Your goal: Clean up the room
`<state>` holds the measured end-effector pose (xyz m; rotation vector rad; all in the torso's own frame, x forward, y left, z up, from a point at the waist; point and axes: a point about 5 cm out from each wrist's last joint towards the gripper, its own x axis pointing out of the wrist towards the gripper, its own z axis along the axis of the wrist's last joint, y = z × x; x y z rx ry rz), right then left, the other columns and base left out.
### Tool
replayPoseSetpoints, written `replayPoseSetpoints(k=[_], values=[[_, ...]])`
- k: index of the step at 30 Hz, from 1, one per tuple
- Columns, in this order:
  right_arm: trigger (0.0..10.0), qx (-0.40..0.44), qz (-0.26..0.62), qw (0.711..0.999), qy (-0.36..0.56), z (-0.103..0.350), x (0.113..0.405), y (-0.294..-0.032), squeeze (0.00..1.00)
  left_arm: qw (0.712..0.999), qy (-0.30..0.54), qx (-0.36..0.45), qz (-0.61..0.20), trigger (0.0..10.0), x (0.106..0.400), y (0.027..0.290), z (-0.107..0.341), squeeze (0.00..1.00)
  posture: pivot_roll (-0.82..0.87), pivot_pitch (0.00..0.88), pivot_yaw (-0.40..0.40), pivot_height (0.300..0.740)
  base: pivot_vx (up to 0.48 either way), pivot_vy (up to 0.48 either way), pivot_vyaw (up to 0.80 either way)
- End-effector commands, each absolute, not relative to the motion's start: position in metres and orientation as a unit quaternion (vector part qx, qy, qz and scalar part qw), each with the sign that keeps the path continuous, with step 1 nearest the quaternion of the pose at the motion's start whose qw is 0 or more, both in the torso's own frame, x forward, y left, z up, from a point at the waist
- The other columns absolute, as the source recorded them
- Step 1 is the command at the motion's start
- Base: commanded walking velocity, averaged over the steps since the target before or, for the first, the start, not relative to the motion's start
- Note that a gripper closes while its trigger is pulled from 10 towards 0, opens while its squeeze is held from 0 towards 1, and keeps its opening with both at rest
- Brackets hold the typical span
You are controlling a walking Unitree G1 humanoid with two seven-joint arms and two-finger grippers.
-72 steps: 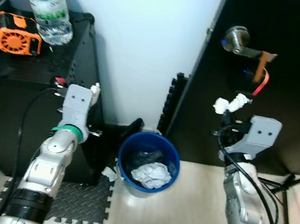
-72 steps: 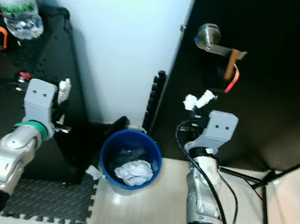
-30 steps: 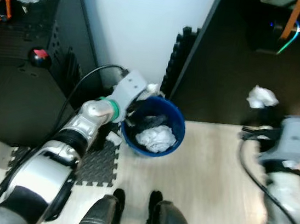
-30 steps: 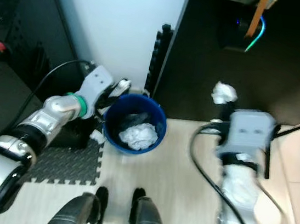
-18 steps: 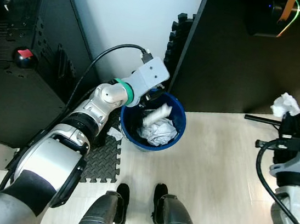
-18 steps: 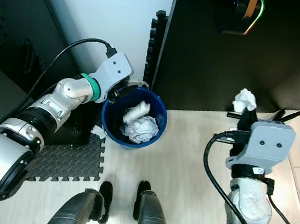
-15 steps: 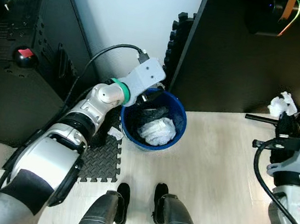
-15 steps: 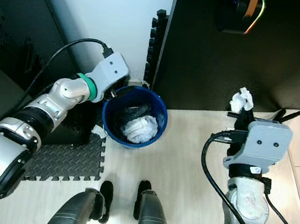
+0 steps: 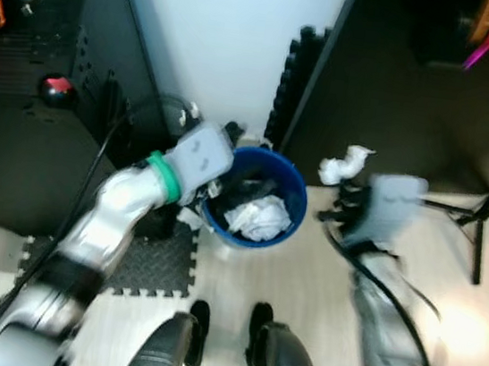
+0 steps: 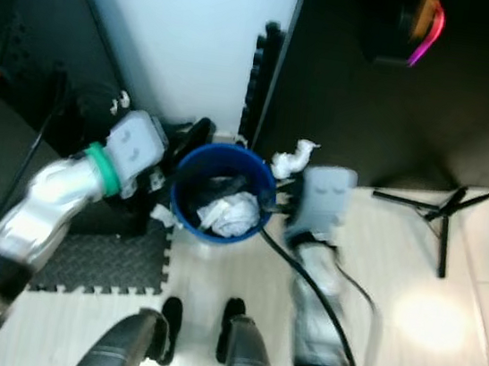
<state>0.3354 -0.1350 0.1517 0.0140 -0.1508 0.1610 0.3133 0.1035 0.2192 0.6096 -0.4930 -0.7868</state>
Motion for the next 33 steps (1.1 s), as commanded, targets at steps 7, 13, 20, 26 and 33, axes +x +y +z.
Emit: replayPoseSetpoints(k=[7,13,20,26,33], values=[[10.0,-0.004,0.080,0.996,-0.032,0.124,0.342,-0.124,0.00,0.831,-0.305,0.311,-0.345,10.0,0.304,0.099,0.257,0.00,0.18,0.228,0.067,0.706,0.000,0.000,0.00],[10.0,-0.056,0.010,0.997,-0.043,0.124,0.364,-0.116,1.00,0.845,-0.299,0.287,-0.339,10.0,0.278,0.099,0.280,0.00,0.25,0.210,0.057,0.706,0.000,0.000,0.00],[10.0,-0.062,-0.020,0.996,-0.059,0.132,0.371,-0.121,1.00,0.850,-0.290,0.286,-0.334,10.0,0.276,0.101,0.277,0.00,0.26,0.211,0.056,0.706,0.000,0.000,0.00],[10.0,-0.038,-0.033,0.996,-0.075,0.148,0.380,-0.132,0.00,0.858,-0.277,0.285,-0.324,10.0,0.276,0.103,0.272,0.00,0.25,0.203,0.047,0.706,0.000,0.000,0.00],[10.0,0.043,0.018,0.991,-0.129,0.148,0.360,-0.151,0.00,0.918,-0.209,0.192,-0.277,10.0,0.283,0.121,0.248,0.00,0.20,0.086,0.043,0.706,0.000,0.000,0.00]])
